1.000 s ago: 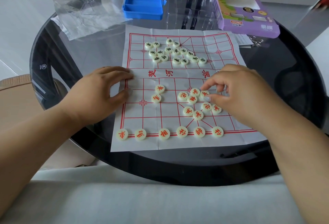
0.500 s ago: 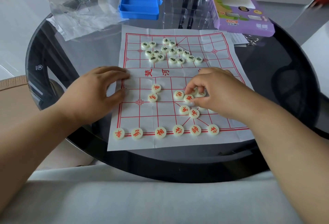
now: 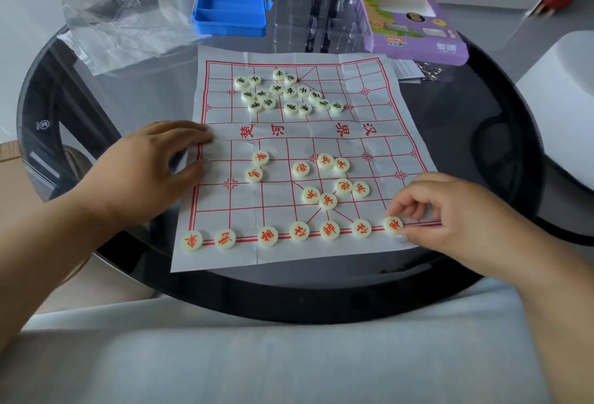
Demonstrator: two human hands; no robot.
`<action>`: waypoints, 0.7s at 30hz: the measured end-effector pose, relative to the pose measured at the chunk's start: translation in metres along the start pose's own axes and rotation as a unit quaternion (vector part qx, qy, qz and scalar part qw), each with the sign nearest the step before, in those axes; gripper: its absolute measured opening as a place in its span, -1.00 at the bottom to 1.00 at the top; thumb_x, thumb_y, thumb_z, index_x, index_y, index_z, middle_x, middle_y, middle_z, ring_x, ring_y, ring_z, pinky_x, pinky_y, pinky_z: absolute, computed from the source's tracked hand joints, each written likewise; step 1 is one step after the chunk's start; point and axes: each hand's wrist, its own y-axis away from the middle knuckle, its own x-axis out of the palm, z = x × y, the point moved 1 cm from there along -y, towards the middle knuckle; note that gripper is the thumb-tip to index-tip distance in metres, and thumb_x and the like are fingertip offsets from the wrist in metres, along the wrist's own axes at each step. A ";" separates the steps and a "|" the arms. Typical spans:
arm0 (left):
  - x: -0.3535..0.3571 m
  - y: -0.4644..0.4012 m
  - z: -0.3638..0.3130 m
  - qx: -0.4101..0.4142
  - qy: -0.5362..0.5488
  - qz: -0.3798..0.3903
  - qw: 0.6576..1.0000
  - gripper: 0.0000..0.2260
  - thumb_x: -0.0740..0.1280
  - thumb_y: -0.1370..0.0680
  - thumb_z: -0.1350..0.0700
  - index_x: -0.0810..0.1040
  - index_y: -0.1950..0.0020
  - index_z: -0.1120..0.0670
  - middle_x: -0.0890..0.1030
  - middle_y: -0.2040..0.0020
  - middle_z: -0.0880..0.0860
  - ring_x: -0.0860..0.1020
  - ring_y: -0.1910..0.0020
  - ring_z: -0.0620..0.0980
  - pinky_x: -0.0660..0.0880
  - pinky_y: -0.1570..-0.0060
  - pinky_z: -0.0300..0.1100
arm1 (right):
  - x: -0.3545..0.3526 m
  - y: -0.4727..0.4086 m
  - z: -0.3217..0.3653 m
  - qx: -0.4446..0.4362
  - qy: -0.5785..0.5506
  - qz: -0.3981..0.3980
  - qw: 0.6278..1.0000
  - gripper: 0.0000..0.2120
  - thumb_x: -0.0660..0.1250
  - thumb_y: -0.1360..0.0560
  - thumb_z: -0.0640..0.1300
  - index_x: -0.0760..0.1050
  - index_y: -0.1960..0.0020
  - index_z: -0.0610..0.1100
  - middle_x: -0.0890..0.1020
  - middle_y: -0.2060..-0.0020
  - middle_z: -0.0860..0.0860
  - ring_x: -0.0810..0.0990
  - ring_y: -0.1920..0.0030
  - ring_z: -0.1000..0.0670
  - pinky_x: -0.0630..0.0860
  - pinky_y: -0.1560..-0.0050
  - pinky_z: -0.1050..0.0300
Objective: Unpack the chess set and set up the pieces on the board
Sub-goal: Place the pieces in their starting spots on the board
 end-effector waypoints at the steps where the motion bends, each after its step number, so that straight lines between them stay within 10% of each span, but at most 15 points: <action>1: 0.000 0.000 0.000 0.001 -0.001 -0.001 1.000 -0.57 0.18 -0.53 -0.16 0.48 -0.33 -0.01 0.45 -0.36 -0.05 0.51 -0.18 0.02 0.50 -0.07 -0.04 | 0.001 0.000 0.000 -0.001 -0.002 0.001 1.000 -0.73 0.52 -0.33 -0.12 0.52 0.21 0.21 0.49 0.09 0.31 0.50 0.06 0.20 0.43 0.05 0.37; 17: -0.001 0.001 -0.002 -0.010 0.012 0.001 1.000 -0.54 0.15 -0.47 -0.14 0.49 -0.32 -0.03 0.45 -0.35 -0.07 0.47 -0.18 -0.08 0.47 -0.10 -0.10 | -0.025 -0.015 0.017 -0.033 0.004 -0.046 0.998 -0.78 0.46 -0.36 -0.06 0.53 0.11 0.23 0.52 0.20 0.18 0.48 0.11 0.27 0.33 0.19 0.52; 21: -0.001 0.001 -0.001 -0.010 0.003 -0.005 1.000 -0.60 0.20 -0.54 -0.12 0.48 -0.33 -0.03 0.45 -0.35 -0.06 0.43 -0.31 -0.02 0.41 -0.22 -0.07 | -0.025 -0.036 0.041 -0.059 0.036 -0.020 0.997 -0.77 0.44 -0.41 -0.08 0.49 0.14 0.24 0.50 0.17 0.16 0.51 0.12 0.17 0.43 0.12 0.30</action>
